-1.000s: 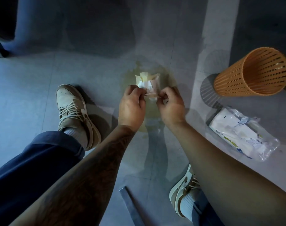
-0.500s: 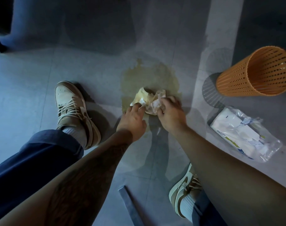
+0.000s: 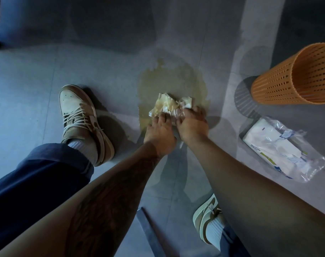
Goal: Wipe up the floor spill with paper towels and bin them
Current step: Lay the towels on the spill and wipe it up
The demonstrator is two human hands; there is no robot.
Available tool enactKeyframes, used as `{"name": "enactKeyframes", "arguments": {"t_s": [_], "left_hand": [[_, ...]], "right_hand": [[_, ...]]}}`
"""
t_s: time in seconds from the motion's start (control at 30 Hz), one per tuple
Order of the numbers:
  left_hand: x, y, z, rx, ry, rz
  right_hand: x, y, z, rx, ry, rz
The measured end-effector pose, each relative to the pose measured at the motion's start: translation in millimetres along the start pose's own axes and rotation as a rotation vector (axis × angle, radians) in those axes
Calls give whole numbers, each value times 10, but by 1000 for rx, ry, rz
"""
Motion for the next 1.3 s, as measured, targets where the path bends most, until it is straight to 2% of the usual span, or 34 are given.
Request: {"name": "enactKeyframes", "arguments": {"t_s": [0.23, 0.43, 0.57, 0.8, 0.97, 1.07, 1.2, 1.3], "left_hand": [[-6, 110, 1, 123, 6, 266], [-168, 190, 4, 89, 34, 365], [-175, 263, -25, 103, 75, 486], [-172, 311, -73, 47, 43, 435], [-77, 339, -87, 73, 51, 453], [46, 377, -75, 96, 54, 523], [234, 482, -69, 207, 90, 626], [337, 602, -82, 310, 91, 691]], "right_hand": [[-188, -26, 30, 39, 77, -147], [-260, -7, -57, -10, 84, -81], [-305, -21, -166, -18, 127, 61], [-296, 43, -317, -45, 195, 105], [-222, 231, -340, -88, 48, -95], [-169, 353, -263, -87, -55, -317], [-62, 575, -177, -126, -215, -639], [12, 827, -129, -126, -259, -857]]}}
Point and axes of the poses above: each hand's wrist, its own z-axis away from the middle knuckle, its own y-axis out of the back of the hand, x = y × z, the point moved 4 cm from there along -z, towards the middle knuckle, and after that the axes turned 6 degrees about x, right-handed, at the moved point
